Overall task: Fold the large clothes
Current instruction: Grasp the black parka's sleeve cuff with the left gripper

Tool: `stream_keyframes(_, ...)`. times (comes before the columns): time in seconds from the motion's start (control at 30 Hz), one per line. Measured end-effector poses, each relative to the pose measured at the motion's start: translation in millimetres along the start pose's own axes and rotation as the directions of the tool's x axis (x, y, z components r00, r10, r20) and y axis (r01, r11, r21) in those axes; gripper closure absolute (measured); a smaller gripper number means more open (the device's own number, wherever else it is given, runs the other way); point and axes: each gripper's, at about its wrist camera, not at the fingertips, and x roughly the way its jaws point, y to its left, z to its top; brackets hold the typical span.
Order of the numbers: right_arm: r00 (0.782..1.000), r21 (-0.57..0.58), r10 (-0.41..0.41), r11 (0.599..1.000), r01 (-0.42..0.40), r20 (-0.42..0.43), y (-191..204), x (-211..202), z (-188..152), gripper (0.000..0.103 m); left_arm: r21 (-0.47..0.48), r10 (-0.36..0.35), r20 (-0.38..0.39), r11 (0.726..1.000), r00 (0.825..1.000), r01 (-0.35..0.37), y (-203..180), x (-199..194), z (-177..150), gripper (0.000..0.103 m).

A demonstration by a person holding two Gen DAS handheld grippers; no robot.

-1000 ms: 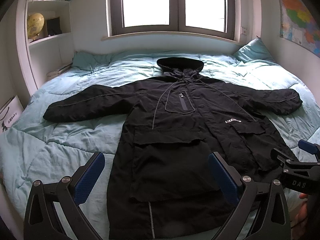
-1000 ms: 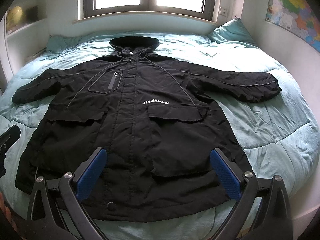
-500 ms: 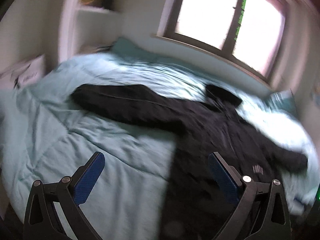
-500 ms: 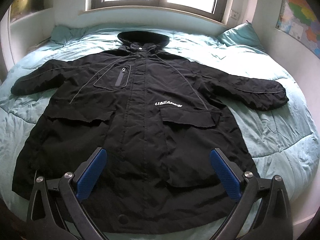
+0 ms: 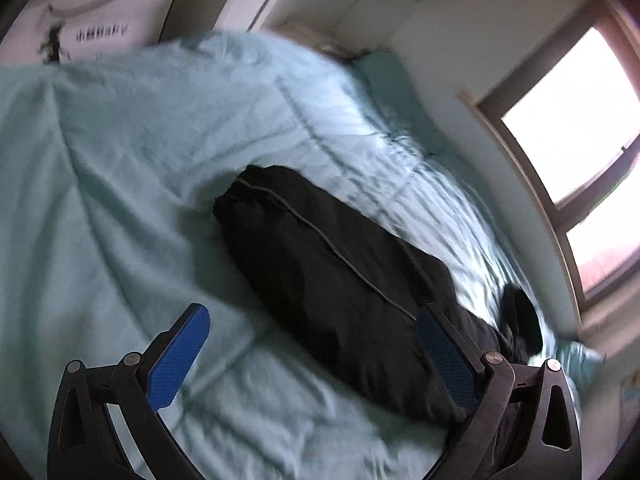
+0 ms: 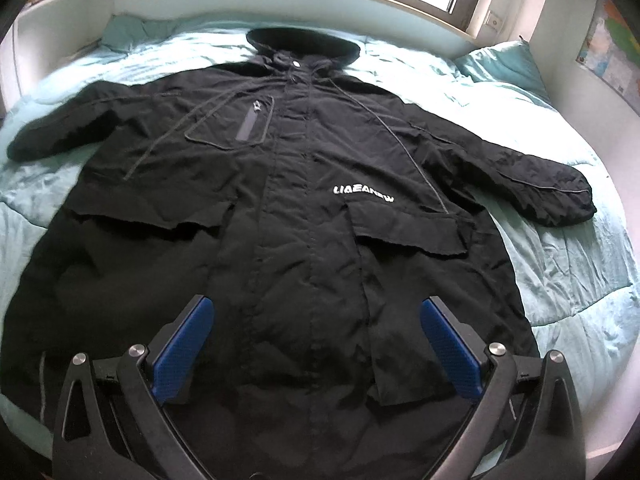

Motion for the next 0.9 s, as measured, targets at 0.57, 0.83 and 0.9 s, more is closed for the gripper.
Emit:
stream_keyframes(0.57,0.997,0.008,-0.029,1.000,0.030,-0.068,-10,40,-2,0.000,0.235,0.009,0.119,0.971,0.993,-0.037,-43,43,20,0.082)
stream_keyframes(0.83,0.999,0.017,-0.001,1.000,0.001,-0.033,-14,26,0,0.000,0.506,-0.215,0.126,0.854,0.968,0.124,-165,-20,-43,0.083)
stream_keyframes(0.9,1.000,0.025,0.004,1.000,-0.004,-0.019,-18,21,0,0.000,0.567,-0.275,0.091,0.804,0.957,0.177,-203,-30,-71,0.083)
